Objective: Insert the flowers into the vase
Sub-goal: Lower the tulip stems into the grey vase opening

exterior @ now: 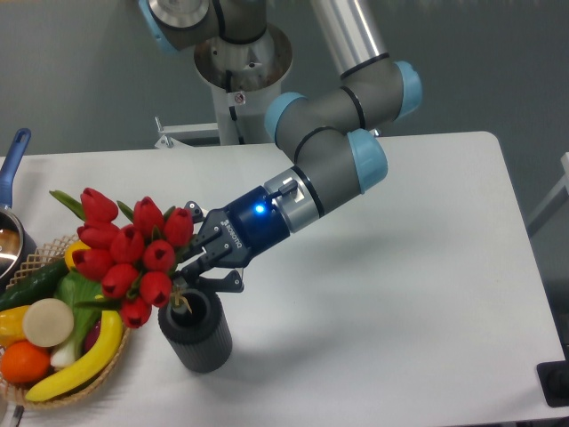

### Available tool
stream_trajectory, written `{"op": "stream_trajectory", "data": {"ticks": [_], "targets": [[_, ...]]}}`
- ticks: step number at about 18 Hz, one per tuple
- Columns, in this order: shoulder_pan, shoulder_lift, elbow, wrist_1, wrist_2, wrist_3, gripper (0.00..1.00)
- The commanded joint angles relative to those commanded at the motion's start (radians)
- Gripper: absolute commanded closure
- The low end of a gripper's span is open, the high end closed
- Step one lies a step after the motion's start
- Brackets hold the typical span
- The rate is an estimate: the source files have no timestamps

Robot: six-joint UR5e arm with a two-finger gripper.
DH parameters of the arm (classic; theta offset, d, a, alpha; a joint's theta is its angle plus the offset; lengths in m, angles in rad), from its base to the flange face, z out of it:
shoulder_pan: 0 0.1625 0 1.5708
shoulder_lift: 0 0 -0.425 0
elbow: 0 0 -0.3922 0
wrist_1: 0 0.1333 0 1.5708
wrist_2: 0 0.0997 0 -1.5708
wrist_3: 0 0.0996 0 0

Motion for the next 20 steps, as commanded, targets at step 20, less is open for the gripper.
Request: {"op": "stream_trajectory", "data": {"ticks": [20], "targets": [[0.012,-0.064,-0.021,0.002,0.000,0.009,1.00]]}}
